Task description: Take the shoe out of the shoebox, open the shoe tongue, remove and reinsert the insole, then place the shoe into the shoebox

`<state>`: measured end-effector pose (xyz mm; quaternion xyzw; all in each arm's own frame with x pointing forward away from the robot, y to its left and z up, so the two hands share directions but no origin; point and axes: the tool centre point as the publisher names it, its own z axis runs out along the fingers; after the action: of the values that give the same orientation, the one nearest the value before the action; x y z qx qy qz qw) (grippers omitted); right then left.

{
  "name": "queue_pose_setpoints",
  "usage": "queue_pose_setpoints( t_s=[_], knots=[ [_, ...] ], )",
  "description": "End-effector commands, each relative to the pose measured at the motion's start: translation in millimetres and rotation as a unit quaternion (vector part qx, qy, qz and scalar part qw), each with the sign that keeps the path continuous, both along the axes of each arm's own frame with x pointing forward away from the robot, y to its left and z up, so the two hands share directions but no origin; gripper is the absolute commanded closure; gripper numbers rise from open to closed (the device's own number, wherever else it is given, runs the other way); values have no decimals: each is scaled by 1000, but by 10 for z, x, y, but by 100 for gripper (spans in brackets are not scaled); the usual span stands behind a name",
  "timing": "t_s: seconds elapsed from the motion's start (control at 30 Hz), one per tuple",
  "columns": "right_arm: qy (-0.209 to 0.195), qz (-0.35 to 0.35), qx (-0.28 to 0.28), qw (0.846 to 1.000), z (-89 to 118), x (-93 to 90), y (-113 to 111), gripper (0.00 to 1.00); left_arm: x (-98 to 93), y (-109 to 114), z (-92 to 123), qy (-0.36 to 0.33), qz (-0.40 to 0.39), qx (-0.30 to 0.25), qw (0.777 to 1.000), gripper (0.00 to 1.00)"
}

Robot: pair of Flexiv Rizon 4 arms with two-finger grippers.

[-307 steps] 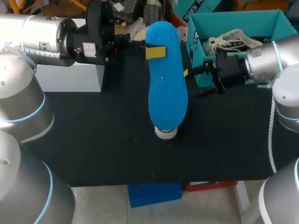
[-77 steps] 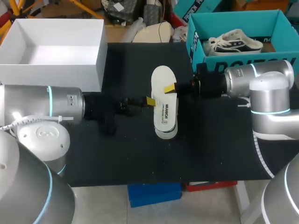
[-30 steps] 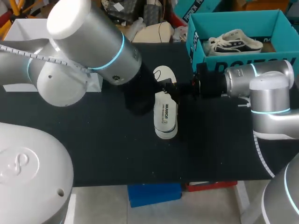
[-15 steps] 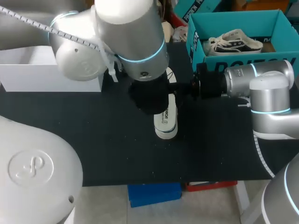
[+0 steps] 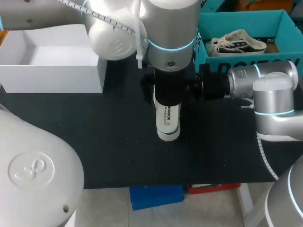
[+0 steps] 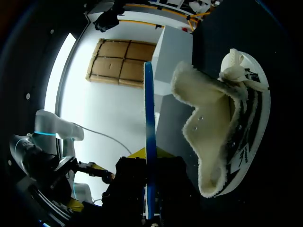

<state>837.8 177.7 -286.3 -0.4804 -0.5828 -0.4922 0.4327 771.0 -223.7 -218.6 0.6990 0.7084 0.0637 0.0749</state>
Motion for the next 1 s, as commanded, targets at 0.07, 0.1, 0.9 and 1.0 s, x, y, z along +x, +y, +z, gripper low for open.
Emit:
queue_pose_setpoints(
  t_s=[0.07,0.1,0.9,1.0],
  knots=[
    [0,0,0,1000,-3,2,6,100,326,-38,30,6,5,19,1000,0],
    [0,0,0,1000,-3,2,6,100,393,-33,49,4,5,18,1000,0],
    [0,0,0,1000,-3,2,6,100,1743,-39,64,-9,8,5,1000,0],
    [0,0,0,1000,-3,2,6,100,1689,-49,88,-11,5,5,1000,0]
  ],
)
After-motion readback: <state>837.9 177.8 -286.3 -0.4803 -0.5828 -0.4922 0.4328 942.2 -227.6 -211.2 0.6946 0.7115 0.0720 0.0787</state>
